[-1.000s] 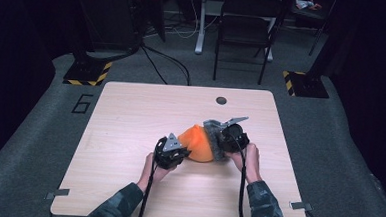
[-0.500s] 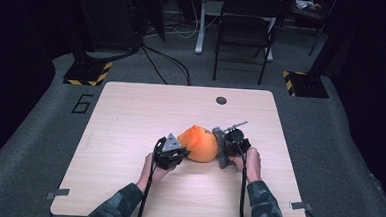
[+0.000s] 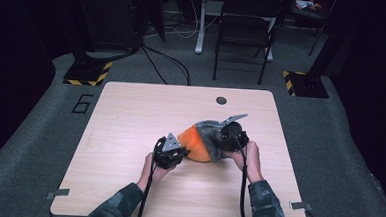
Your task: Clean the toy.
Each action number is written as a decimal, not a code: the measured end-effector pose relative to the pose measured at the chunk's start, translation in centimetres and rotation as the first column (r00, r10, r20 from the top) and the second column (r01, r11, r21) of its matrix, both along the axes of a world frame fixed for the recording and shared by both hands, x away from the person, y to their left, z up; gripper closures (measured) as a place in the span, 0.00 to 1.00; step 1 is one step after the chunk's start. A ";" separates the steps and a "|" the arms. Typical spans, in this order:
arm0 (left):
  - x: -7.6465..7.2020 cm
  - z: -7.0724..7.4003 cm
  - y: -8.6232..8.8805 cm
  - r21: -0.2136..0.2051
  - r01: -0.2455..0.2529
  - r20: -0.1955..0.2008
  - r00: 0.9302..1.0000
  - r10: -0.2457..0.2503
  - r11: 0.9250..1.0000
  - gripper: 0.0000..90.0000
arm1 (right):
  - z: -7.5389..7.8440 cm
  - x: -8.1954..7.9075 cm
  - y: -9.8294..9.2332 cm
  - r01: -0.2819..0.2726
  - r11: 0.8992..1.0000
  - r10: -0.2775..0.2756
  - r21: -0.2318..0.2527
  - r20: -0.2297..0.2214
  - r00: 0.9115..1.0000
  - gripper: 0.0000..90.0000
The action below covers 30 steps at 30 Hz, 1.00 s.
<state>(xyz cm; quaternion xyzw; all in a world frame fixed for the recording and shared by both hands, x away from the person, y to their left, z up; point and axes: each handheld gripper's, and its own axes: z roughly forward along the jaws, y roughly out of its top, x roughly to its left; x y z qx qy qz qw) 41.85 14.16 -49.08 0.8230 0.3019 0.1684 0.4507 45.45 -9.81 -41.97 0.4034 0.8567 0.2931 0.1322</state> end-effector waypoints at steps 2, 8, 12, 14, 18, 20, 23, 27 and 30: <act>0.0 0.0 0.0 -0.007 -0.007 0.004 1.000 0.007 1.000 0.89 | -0.6 0.2 0.3 0.015 1.000 -0.015 -0.005 0.007 1.000 0.84; -0.1 0.2 0.0 0.025 -0.010 0.020 1.000 0.009 1.000 0.72 | -1.1 0.4 0.0 0.025 1.000 -0.025 0.013 0.010 1.000 0.84; -0.2 0.0 -0.4 0.066 -0.012 0.026 1.000 0.010 0.998 0.60 | -1.3 0.5 -0.1 0.025 0.999 -0.025 0.020 0.006 1.000 0.83; -0.2 -0.3 -0.6 0.085 -0.023 0.040 0.999 0.020 0.996 0.59 | -1.4 0.5 -0.2 0.022 0.999 -0.022 0.028 0.008 1.000 0.83; -0.1 -0.7 -0.5 0.064 -0.033 0.045 0.999 0.030 0.997 0.74 | -1.7 0.5 0.0 0.017 0.999 -0.017 0.040 0.001 1.000 0.84; -0.1 -0.7 -0.4 0.049 -0.030 0.035 0.999 0.028 0.998 0.82 | -1.7 0.5 0.0 0.014 0.999 -0.014 0.036 0.006 1.000 0.84; -0.2 -0.7 -0.4 0.042 -0.026 0.047 0.999 0.024 0.999 0.89 | -1.7 0.5 -0.2 0.010 0.999 -0.011 0.045 0.004 1.000 0.83; -0.3 -0.3 -0.4 0.026 -0.007 0.044 0.999 0.006 1.000 0.93 | -1.6 0.6 -0.5 0.018 0.999 -0.019 0.049 0.019 1.000 0.84; -0.3 0.1 -0.3 0.013 0.003 0.031 1.000 -0.003 1.000 0.94 | -1.3 0.5 -0.6 0.021 0.999 -0.022 0.041 0.035 0.999 0.84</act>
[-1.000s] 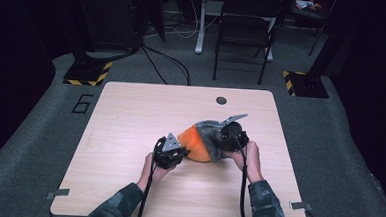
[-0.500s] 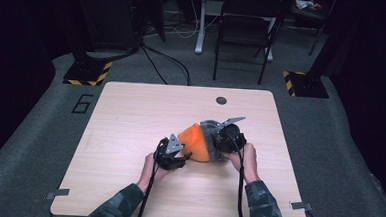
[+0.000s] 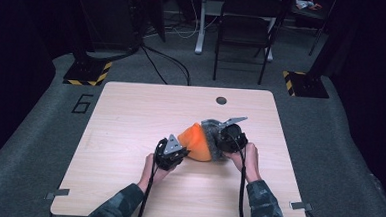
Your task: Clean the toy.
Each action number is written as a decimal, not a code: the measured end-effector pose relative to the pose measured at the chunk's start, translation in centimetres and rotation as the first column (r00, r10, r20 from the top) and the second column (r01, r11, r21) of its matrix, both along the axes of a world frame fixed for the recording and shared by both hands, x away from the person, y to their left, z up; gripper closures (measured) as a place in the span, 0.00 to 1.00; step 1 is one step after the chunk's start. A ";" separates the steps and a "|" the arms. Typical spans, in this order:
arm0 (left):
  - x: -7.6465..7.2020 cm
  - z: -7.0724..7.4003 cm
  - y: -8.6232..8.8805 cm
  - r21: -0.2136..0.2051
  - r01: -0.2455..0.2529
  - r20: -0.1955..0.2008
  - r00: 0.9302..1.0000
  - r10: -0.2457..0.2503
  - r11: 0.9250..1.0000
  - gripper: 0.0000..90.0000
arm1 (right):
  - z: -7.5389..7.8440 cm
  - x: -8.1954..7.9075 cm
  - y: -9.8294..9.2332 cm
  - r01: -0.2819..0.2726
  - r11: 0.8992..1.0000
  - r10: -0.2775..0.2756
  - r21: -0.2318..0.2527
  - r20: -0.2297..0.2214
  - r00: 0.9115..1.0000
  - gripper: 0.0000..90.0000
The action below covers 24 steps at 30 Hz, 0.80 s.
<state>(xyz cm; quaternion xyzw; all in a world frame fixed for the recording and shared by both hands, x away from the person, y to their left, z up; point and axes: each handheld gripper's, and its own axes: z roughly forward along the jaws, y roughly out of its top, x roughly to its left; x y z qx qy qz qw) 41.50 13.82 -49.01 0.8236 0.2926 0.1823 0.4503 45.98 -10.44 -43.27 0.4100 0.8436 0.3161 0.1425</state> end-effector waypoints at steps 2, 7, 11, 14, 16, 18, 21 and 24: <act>0.0 0.3 0.0 -0.010 0.005 -0.014 1.000 -0.006 1.000 0.95 | 0.3 0.0 -0.1 0.016 1.000 -0.016 0.001 0.008 1.000 0.84; -0.1 0.9 0.2 -0.032 0.003 -0.020 1.000 -0.003 0.999 0.95 | 1.7 -0.4 -0.6 0.034 0.999 -0.035 0.040 0.029 0.999 0.84; -0.3 1.3 0.1 -0.046 0.021 -0.030 0.999 -0.023 0.999 0.95 | 3.2 -1.1 -0.3 0.004 0.997 -0.010 0.073 0.077 0.997 0.84; -0.5 1.4 -0.2 -0.056 0.026 -0.026 0.999 -0.027 0.998 0.95 | 3.7 -1.6 0.5 -0.034 0.996 0.027 0.077 0.095 0.995 0.84; -0.5 1.3 -0.2 -0.056 0.035 -0.036 0.999 -0.038 0.998 0.95 | 3.5 -1.8 1.4 -0.051 0.996 0.045 0.068 0.095 0.994 0.84; -0.4 1.2 -0.2 -0.053 0.029 -0.040 0.999 -0.031 0.998 0.94 | 2.9 -1.9 2.1 -0.053 0.998 0.050 0.038 0.092 0.995 0.83; -0.3 0.9 -0.1 -0.053 0.028 -0.052 0.998 -0.031 0.998 0.94 | 2.3 -1.7 2.4 -0.051 0.998 0.049 0.023 0.092 0.995 0.83; -0.2 0.8 -0.1 -0.041 0.033 -0.050 0.998 -0.035 0.999 0.94 | 2.1 -1.5 2.2 -0.047 0.999 0.046 0.014 0.086 0.995 0.83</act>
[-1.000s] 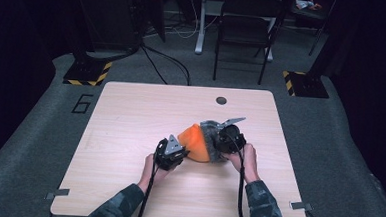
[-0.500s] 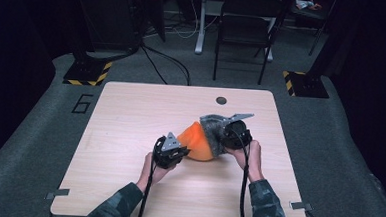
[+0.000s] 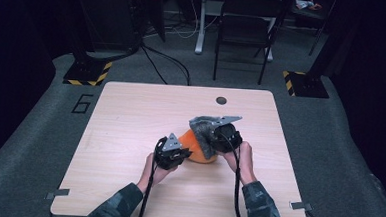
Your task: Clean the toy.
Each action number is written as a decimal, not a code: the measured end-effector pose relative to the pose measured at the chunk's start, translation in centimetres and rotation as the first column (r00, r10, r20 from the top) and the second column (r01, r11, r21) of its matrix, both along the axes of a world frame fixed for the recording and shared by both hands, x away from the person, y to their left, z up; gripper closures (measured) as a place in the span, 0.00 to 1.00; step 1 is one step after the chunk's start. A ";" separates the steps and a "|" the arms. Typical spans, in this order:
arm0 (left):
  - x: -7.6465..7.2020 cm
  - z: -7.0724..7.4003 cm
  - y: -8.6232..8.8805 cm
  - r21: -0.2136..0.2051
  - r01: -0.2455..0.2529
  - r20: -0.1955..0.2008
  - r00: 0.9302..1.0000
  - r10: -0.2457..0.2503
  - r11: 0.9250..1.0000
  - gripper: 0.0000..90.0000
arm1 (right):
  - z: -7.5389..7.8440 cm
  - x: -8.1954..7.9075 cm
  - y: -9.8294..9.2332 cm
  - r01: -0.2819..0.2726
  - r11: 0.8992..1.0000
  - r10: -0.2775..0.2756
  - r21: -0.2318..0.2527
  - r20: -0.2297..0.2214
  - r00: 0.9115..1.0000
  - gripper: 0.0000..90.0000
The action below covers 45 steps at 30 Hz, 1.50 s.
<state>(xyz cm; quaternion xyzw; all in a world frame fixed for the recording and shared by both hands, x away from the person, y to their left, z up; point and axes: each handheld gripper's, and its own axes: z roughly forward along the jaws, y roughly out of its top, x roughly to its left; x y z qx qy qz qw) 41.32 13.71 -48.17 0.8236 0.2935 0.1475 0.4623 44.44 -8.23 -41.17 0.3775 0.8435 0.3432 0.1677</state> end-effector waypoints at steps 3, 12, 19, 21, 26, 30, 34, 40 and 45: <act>-0.1 -0.1 -0.1 0.007 -0.001 0.004 1.000 0.001 1.000 0.94 | -0.2 0.2 -0.2 0.007 1.000 -0.007 0.002 -0.013 1.000 0.83; 0.3 -0.4 0.3 0.002 -0.018 0.000 1.000 0.018 1.000 0.93 | -1.2 1.0 -1.4 0.028 0.999 -0.029 -0.015 -0.069 0.997 0.83; 0.4 -0.5 0.3 0.000 -0.018 -0.001 1.000 0.018 1.000 0.93 | -2.2 1.7 -2.4 0.051 0.998 -0.053 -0.024 -0.112 0.992 0.82; 0.4 -0.5 0.3 -0.001 -0.019 -0.003 1.000 0.019 1.000 0.93 | -2.5 1.9 -2.7 0.059 0.998 -0.062 -0.026 -0.124 0.990 0.83; 0.4 -0.5 0.3 -0.001 -0.018 -0.004 1.000 0.018 1.000 0.93 | -3.5 2.3 -3.3 0.082 0.996 -0.088 -0.041 -0.149 0.985 0.83; 0.4 -0.6 0.3 -0.003 -0.020 -0.006 1.000 0.020 1.000 0.93 | -4.4 2.6 -3.6 0.105 0.993 -0.112 -0.053 -0.170 0.979 0.83; 0.4 -0.6 0.3 -0.002 -0.019 -0.005 1.000 0.019 1.000 0.93 | -5.2 3.0 -4.0 0.112 0.991 -0.124 -0.069 -0.213 0.969 0.83; 0.4 -0.6 0.3 -0.002 -0.019 -0.005 1.000 0.019 1.000 0.93 | -6.5 3.4 -4.3 0.120 0.987 -0.144 -0.111 -0.247 0.958 0.83; 0.4 -0.6 0.4 -0.004 -0.023 -0.008 1.000 0.023 1.000 0.93 | -5.6 3.3 -4.4 0.126 0.986 -0.148 -0.113 -0.226 0.963 0.83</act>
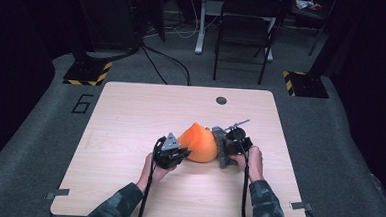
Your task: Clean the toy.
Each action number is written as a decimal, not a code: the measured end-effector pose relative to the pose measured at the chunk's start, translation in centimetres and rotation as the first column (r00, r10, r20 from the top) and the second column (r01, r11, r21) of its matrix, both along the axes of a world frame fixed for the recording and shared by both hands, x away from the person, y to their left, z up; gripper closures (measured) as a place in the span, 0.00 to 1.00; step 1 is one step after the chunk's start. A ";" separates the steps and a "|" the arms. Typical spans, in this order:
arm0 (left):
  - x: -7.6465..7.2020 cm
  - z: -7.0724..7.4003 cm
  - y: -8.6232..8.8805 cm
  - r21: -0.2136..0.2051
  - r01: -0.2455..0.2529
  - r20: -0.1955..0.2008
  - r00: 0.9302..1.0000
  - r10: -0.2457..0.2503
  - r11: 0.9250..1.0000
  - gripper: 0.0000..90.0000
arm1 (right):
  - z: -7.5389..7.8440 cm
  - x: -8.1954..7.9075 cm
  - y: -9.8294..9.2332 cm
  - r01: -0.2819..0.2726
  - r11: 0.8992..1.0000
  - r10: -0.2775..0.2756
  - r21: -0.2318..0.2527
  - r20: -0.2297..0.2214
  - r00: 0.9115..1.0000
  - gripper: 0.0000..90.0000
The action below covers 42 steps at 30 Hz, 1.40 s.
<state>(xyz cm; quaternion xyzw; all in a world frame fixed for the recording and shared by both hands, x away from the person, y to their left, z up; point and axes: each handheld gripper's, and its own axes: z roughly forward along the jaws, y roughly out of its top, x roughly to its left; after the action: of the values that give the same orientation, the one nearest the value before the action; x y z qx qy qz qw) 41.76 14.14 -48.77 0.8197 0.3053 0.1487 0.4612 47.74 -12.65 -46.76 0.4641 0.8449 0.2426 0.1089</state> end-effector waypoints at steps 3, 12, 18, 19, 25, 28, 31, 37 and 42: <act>0.0 0.0 0.0 -0.001 -0.001 -0.001 1.000 0.001 1.000 0.93 | 1.4 -0.3 0.0 -0.002 1.000 0.001 0.005 0.034 0.999 0.83; 0.0 0.0 -0.1 0.003 0.001 0.001 1.000 -0.001 1.000 0.93 | 6.2 -2.4 1.8 -0.093 0.991 0.073 0.096 0.190 0.979 0.83; -0.1 0.0 -0.1 0.014 0.010 0.002 1.000 -0.010 1.000 0.92 | 4.9 -2.6 3.9 -0.139 0.990 0.137 0.000 0.175 0.975 0.83; -0.1 0.0 -0.1 0.013 0.011 0.000 1.000 -0.011 1.000 0.91 | 4.7 -2.5 3.9 -0.133 0.991 0.129 0.011 0.171 0.977 0.83; -0.4 0.4 -0.3 0.065 0.012 0.033 0.999 -0.014 0.998 0.69 | 4.2 -2.3 3.5 -0.122 0.992 0.117 0.023 0.169 0.979 0.83; -0.5 0.5 -0.7 0.098 -0.003 0.058 0.998 -0.003 0.995 0.62 | 4.1 -2.2 3.5 -0.124 0.992 0.117 0.032 0.167 0.979 0.83; -0.6 0.5 -0.8 0.119 -0.024 0.076 0.997 0.015 0.993 0.58 | 4.0 -2.2 3.3 -0.124 0.992 0.117 0.038 0.164 0.980 0.83; -0.3 -0.3 -0.7 0.139 -0.051 0.098 0.994 0.037 0.989 0.63 | 3.8 -2.0 3.2 -0.121 0.991 0.110 0.060 0.164 0.980 0.83; -0.2 -0.8 -0.3 0.118 -0.051 0.091 0.995 0.040 0.992 0.84 | 4.0 -2.1 3.3 -0.127 0.989 0.114 0.072 0.171 0.979 0.83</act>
<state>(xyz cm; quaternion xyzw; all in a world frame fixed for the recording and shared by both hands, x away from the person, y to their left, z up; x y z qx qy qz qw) 41.61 13.79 -49.53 0.8315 0.2939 0.2134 0.4204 45.60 -9.35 -42.76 0.3942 0.8488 0.3212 0.1448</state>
